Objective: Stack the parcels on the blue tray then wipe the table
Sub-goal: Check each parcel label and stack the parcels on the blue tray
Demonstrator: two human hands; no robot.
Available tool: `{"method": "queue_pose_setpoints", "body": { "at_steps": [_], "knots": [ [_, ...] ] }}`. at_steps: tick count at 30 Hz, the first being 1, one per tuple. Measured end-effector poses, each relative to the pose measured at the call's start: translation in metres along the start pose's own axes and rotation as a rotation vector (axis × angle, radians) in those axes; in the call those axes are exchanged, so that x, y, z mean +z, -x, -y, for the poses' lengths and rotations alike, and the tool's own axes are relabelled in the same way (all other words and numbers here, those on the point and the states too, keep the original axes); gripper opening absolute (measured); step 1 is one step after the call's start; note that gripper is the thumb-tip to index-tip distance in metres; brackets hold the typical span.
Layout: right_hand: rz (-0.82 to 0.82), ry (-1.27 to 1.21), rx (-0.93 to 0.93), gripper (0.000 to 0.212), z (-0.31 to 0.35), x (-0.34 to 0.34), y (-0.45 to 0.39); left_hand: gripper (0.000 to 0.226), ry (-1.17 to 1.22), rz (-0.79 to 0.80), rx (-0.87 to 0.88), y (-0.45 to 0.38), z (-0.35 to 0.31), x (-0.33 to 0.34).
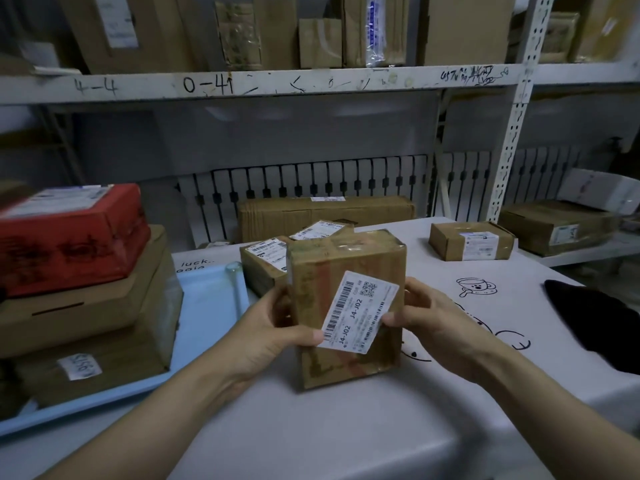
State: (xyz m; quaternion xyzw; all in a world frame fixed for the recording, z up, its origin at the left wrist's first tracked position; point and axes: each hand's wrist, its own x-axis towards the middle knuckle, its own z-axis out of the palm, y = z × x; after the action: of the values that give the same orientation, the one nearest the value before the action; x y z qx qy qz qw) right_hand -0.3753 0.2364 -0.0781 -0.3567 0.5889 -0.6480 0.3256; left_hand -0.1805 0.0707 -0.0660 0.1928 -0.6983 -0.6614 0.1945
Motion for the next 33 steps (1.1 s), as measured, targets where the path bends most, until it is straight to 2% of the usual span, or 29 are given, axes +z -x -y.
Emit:
{"method": "queue_pose_setpoints", "body": {
  "at_steps": [8,14,17,20,23,25,27,29,31,33],
  "knots": [
    [0.109,0.058,-0.037,0.069,-0.003,0.002,0.001,0.075,-0.090,-0.024,0.099,0.009,-0.003,-0.007],
    [0.173,0.028,0.015,0.067,-0.005,0.005,0.002,0.079,-0.009,0.001,0.114,0.011,-0.002,-0.010],
    [0.213,-0.020,0.036,0.068,-0.007,0.006,0.002,0.070,0.080,0.008,0.099,0.010,0.001,-0.010],
    [0.186,-0.036,0.040,0.068,-0.007,0.008,0.002,0.063,0.140,-0.029,0.060,0.008,0.005,-0.010],
    [0.111,-0.039,0.010,0.062,-0.005,0.011,0.001,0.061,0.080,-0.118,0.095,0.008,0.002,-0.007],
    [0.065,-0.023,-0.013,0.060,-0.002,0.011,0.001,0.071,0.026,-0.233,0.135,0.008,-0.004,-0.007],
    [0.038,0.007,-0.031,0.063,0.001,0.010,0.003,0.097,-0.028,-0.319,0.154,0.009,-0.011,-0.009],
    [0.019,0.038,-0.048,0.060,0.005,0.010,0.004,0.119,-0.096,-0.334,0.203,0.009,-0.018,-0.012],
    [0.010,0.058,-0.069,0.057,0.007,0.010,0.005,0.124,-0.168,-0.306,0.244,0.010,-0.023,-0.014],
    [0.009,0.077,-0.098,0.057,0.010,0.012,0.006,0.118,-0.257,-0.251,0.253,0.011,-0.027,-0.014]
  ]
}}
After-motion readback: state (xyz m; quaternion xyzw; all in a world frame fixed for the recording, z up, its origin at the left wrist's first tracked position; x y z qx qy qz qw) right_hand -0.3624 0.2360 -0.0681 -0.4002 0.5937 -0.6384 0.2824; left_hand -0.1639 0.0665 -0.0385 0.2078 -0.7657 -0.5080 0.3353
